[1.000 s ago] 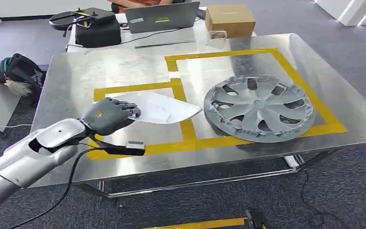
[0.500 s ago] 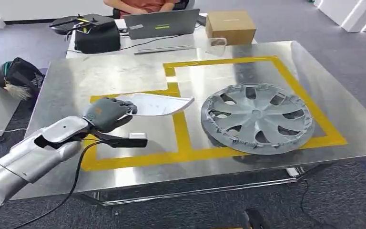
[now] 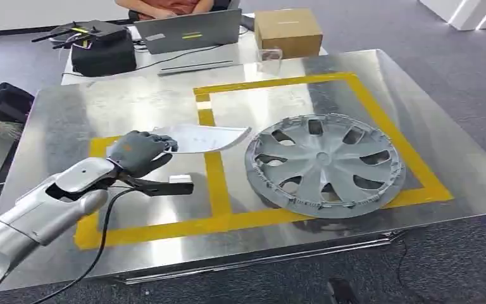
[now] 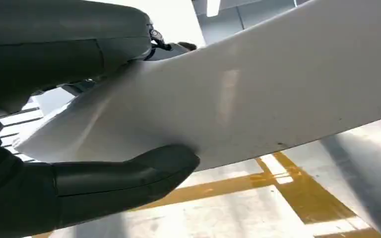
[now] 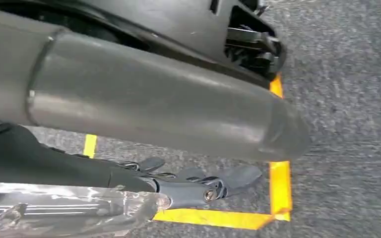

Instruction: Take the parts from the cabinet and place them on the table.

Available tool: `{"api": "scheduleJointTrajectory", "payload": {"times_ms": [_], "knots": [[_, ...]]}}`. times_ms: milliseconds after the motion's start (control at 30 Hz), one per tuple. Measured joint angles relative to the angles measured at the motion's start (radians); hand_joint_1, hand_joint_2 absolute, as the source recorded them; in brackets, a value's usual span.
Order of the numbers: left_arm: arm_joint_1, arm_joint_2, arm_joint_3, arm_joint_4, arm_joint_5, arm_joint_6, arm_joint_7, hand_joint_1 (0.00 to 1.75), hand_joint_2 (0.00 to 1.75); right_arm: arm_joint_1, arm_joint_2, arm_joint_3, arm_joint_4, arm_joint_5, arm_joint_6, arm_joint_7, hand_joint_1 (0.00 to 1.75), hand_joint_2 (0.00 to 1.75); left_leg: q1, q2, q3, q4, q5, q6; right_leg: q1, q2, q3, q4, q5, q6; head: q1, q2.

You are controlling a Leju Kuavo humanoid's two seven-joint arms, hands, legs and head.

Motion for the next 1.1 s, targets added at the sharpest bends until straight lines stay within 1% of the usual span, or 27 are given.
{"api": "scheduleJointTrajectory", "payload": {"times_ms": [33,67,100,133,167,200,233,267,300,333,367,400,433,467,500,533,567,600,633,700,767,867,900,933,1100], "knots": [[-0.003,0.001,0.001,0.000,0.000,0.001,0.001,1.75,1.75,-0.001,0.000,0.000,0.000,0.000,0.000,-0.001,0.00,0.00,-0.003,0.007,0.010,-0.040,0.011,-0.001,0.003,0.000,0.003,0.000,-0.002,0.008,0.000,0.000],[-0.006,0.001,0.003,0.001,0.000,0.003,0.002,1.75,1.75,-0.003,0.000,0.000,0.000,-0.001,0.000,-0.002,0.00,0.00,-0.006,0.005,0.007,-0.044,-0.015,0.001,0.004,-0.001,0.002,-0.003,0.002,0.016,0.000,0.000],[-0.005,0.001,0.005,0.002,-0.001,0.006,0.002,1.75,1.75,-0.002,0.000,0.000,0.000,-0.001,0.000,-0.002,0.00,0.00,-0.008,0.004,0.008,-0.043,0.003,0.003,0.004,-0.001,0.003,-0.010,0.004,0.024,0.002,0.000],[-0.002,0.001,0.007,0.002,-0.004,0.010,0.002,1.75,1.75,0.000,0.000,0.000,0.000,-0.001,-0.001,-0.002,0.00,0.00,-0.011,0.001,0.007,-0.043,0.011,0.010,0.003,-0.004,0.009,-0.018,0.004,0.032,0.001,0.000],[-0.003,0.001,0.011,0.003,-0.010,0.020,0.003,0.00,1.75,-0.002,0.000,0.000,0.000,-0.002,-0.002,-0.002,0.00,0.00,-0.011,-0.002,0.008,-0.045,0.015,0.017,0.002,-0.005,0.014,-0.023,0.006,0.041,0.001,0.000],[-0.003,0.001,0.016,0.003,-0.017,0.033,0.006,0.00,1.75,-0.003,0.000,0.000,0.000,-0.002,-0.002,-0.003,0.00,0.00,-0.006,-0.003,0.011,-0.048,0.020,0.025,-0.001,-0.006,0.002,-0.016,0.001,0.043,0.003,0.000],[-0.003,0.001,0.020,0.003,-0.028,0.054,0.013,0.00,1.75,-0.005,0.000,0.000,0.000,-0.004,-0.004,-0.004,0.00,0.00,-0.007,-0.004,0.012,-0.048,0.019,0.029,0.003,-0.007,-0.010,0.020,-0.029,0.040,0.004,0.000],[-0.002,0.003,0.023,0.003,-0.035,0.068,0.018,0.00,1.75,-0.006,0.000,0.000,0.000,-0.005,-0.005,-0.005,0.00,0.00,-0.010,-0.004,0.013,-0.048,0.019,0.036,0.006,-0.007,-0.038,0.083,-0.065,0.038,0.004,0.000],[-0.001,0.003,0.025,0.004,-0.041,0.078,0.023,0.00,1.75,-0.006,0.000,0.000,0.000,-0.006,-0.005,-0.005,0.00,0.00,-0.013,-0.004,0.012,-0.048,0.019,0.040,0.010,-0.006,-0.066,0.146,-0.094,0.037,0.003,0.000],[0.004,0.002,0.026,0.006,-0.048,0.089,0.025,0.00,1.75,-0.004,0.000,0.000,0.000,-0.007,-0.006,-0.005,0.00,0.00,-0.019,-0.004,0.013,-0.048,0.017,0.045,0.016,-0.006,-0.114,0.253,-0.136,0.033,0.004,0.000],[0.011,0.002,0.026,0.008,-0.050,0.090,0.026,0.00,1.75,-0.002,0.000,0.000,0.000,-0.007,-0.006,-0.005,0.00,0.00,-0.025,-0.005,0.014,-0.047,0.016,0.048,0.020,-0.006,-0.136,0.297,-0.145,0.029,0.003,0.000],[0.016,0.002,0.026,0.009,-0.050,0.092,0.028,0.00,1.75,-0.002,0.000,0.000,0.000,-0.008,-0.006,-0.005,0.00,0.00,-0.029,-0.007,0.015,-0.047,0.015,0.050,0.026,-0.006,-0.134,0.289,-0.131,0.024,0.003,0.000],[0.019,0.002,0.028,0.010,-0.051,0.093,0.031,0.00,0.00,-0.002,0.000,0.000,0.000,-0.009,-0.007,-0.005,0.00,0.00,-0.033,-0.010,0.016,-0.047,0.014,0.051,0.032,-0.006,-0.107,0.237,-0.097,0.015,0.003,0.000],[0.020,0.002,0.033,0.011,-0.047,0.092,0.032,0.00,0.00,-0.003,0.000,0.000,0.000,-0.009,-0.007,-0.006,0.00,0.00,-0.036,-0.012,0.019,-0.047,0.013,0.052,0.037,-0.005,-0.065,0.157,-0.059,0.007,0.003,0.000],[0.019,0.000,0.040,0.011,-0.041,0.085,0.032,0.00,0.00,-0.003,0.000,0.000,0.000,-0.009,-0.007,-0.007,0.00,0.00,-0.037,-0.013,0.023,-0.047,0.010,0.052,0.042,-0.003,-0.017,0.068,-0.022,-0.002,0.003,0.000],[0.018,0.000,0.044,0.012,-0.036,0.073,0.032,0.00,0.00,-0.004,-0.002,0.000,0.000,-0.010,-0.007,-0.007,0.00,0.00,-0.040,-0.013,0.023,-0.046,0.006,0.050,0.046,0.003,0.015,0.012,-0.025,-0.015,0.002,0.000],[0.016,0.001,0.046,0.014,-0.028,0.059,0.032,0.00,0.00,-0.005,-0.002,0.000,0.000,-0.011,-0.007,-0.008,0.00,0.00,-0.045,-0.014,0.020,-0.039,0.004,0.047,0.044,0.001,0.029,-0.005,-0.026,-0.013,0.001,0.000],[0.018,0.001,0.051,0.016,-0.022,0.054,0.033,0.00,0.00,-0.005,-0.002,0.000,0.000,-0.011,-0.007,-0.008,0.00,0.00,-0.044,-0.014,0.020,-0.043,0.006,0.045,0.045,0.002,0.030,-0.006,-0.024,-0.014,0.000,0.000],[0.020,0.001,0.058,0.019,-0.017,0.051,0.033,0.00,0.00,-0.002,-0.002,0.000,0.000,-0.012,-0.007,-0.008,0.00,0.00,-0.045,-0.014,0.020,-0.040,0.005,0.051,0.044,0.002,0.030,-0.007,-0.021,-0.007,0.001,0.000],[0.020,-0.002,0.063,0.021,-0.016,0.050,0.033,0.00,0.00,-0.002,-0.003,-0.001,0.000,-0.013,-0.010,-0.008,0.00,0.00,-0.045,-0.013,0.022,-0.044,0.006,0.052,0.045,0.005,0.029,-0.007,-0.021,-0.008,0.001,0.000],[0.019,-0.003,0.069,0.024,-0.017,0.053,0.034,0.00,0.00,-0.002,-0.003,-0.002,0.000,-0.013,-0.010,-0.009,0.00,0.00,-0.045,-0.010,0.025,-0.048,0.006,0.052,0.045,0.009,0.029,-0.007,-0.023,-0.010,0.000,0.000],[0.020,-0.005,0.077,0.025,-0.027,0.062,0.039,0.00,0.00,0.000,-0.003,-0.002,0.000,-0.013,-0.009,-0.010,0.00,0.00,-0.045,-0.010,0.025,-0.052,0.006,0.049,0.045,0.008,0.029,-0.007,-0.025,-0.013,0.001,0.000],[0.020,-0.005,0.079,0.027,-0.031,0.067,0.040,0.00,0.00,-0.001,-0.003,-0.002,0.000,-0.013,-0.009,-0.011,0.00,0.00,-0.045,-0.010,0.025,-0.053,0.007,0.045,0.045,0.008,0.029,-0.007,-0.025,-0.014,0.001,0.000],[0.020,-0.005,0.083,0.028,-0.035,0.070,0.041,0.00,0.00,-0.001,-0.003,-0.002,0.000,-0.013,-0.009,-0.011,0.00,0.00,-0.044,-0.010,0.025,-0.053,0.007,0.044,0.045,0.008,0.029,-0.007,-0.025,-0.014,0.001,0.000],[0.020,-0.006,0.095,0.033,-0.039,0.079,0.049,0.00,0.00,0.000,-0.003,-0.003,0.000,-0.013,-0.010,-0.011,0.00,0.00,-0.045,-0.010,0.025,-0.053,0.009,0.042,0.044,0.008,0.031,-0.009,-0.022,-0.016,0.001,0.000]]}}
